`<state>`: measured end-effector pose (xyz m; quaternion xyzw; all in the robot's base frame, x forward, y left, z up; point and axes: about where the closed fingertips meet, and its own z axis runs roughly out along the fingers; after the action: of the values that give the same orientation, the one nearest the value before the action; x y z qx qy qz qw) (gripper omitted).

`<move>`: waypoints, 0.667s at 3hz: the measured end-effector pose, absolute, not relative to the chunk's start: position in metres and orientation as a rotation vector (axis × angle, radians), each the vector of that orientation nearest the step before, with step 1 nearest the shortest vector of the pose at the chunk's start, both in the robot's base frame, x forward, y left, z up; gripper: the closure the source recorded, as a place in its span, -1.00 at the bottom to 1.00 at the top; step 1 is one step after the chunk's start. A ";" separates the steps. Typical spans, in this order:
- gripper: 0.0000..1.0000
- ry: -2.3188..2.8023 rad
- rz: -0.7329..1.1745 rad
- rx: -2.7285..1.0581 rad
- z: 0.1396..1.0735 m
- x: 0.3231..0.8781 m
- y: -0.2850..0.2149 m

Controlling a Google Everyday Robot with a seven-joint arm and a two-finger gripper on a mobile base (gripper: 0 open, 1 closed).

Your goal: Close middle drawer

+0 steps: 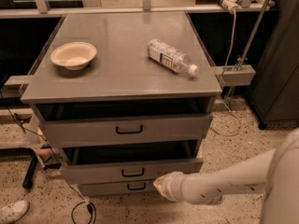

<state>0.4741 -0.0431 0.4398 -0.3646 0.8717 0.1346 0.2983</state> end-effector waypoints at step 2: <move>1.00 2.307 0.247 -0.922 0.428 0.520 -0.046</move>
Offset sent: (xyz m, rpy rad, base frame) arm 0.0772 -0.0024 -0.0190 -0.0617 -0.0753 -0.0766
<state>0.5203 -0.0462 0.4276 -0.3503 0.8765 0.0937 0.3167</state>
